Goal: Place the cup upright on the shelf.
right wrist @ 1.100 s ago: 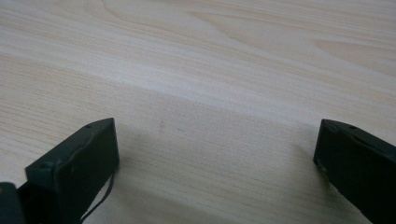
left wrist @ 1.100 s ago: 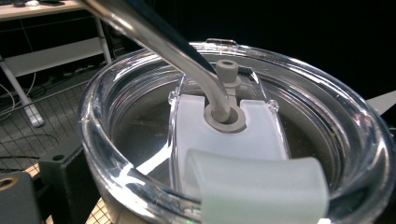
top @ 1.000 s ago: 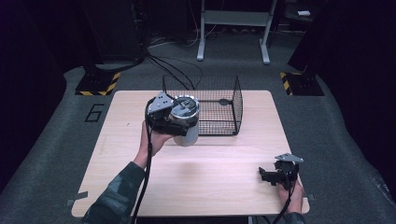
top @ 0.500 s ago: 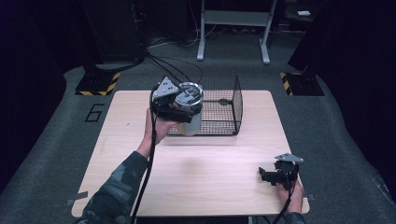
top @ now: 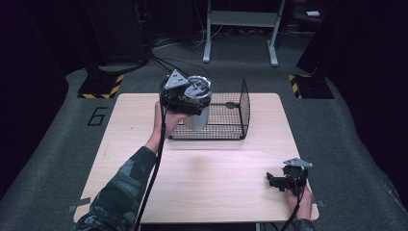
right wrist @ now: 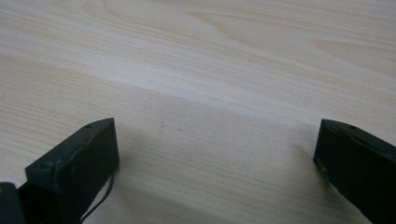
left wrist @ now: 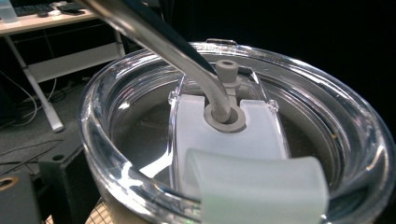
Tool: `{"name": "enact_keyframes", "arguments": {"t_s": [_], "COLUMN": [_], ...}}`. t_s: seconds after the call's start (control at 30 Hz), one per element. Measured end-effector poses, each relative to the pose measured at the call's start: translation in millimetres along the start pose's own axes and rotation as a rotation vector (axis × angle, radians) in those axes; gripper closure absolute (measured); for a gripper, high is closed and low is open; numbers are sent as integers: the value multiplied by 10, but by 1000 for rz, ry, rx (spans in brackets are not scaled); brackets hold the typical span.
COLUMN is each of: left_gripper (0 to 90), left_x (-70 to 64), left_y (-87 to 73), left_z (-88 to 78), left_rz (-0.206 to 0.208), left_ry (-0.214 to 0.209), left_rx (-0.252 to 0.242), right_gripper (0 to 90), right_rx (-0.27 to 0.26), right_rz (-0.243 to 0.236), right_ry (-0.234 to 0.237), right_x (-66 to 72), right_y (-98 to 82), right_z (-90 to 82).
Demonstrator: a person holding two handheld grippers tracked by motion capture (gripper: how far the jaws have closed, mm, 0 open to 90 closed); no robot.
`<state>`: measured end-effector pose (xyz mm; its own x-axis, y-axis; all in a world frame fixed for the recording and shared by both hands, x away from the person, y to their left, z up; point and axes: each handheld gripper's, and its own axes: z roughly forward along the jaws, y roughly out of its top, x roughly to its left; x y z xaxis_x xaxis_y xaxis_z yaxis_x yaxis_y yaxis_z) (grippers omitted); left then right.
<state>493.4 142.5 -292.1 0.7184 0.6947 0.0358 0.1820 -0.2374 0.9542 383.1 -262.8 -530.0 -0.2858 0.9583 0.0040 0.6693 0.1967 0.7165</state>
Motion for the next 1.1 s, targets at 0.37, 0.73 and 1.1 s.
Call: {"name": "enact_keyframes", "arguments": {"t_s": [0.37,0.73,1.1], "left_gripper": [34,33,33], "left_x": [135,223,270], "left_y": [24,43,32], "left_z": [202,417,622], "left_rz": [-26,-51,-59], "left_ry": [35,76,109], "left_rx": [11,16,40], "right_gripper": [0,0,0], "right_rx": [2,-5,-2], "right_rz": [0,7,17], "right_ry": [1,-3,-6], "right_x": [0,5,9], "right_y": [1,0,5], "right_z": [-1,4,4]}}
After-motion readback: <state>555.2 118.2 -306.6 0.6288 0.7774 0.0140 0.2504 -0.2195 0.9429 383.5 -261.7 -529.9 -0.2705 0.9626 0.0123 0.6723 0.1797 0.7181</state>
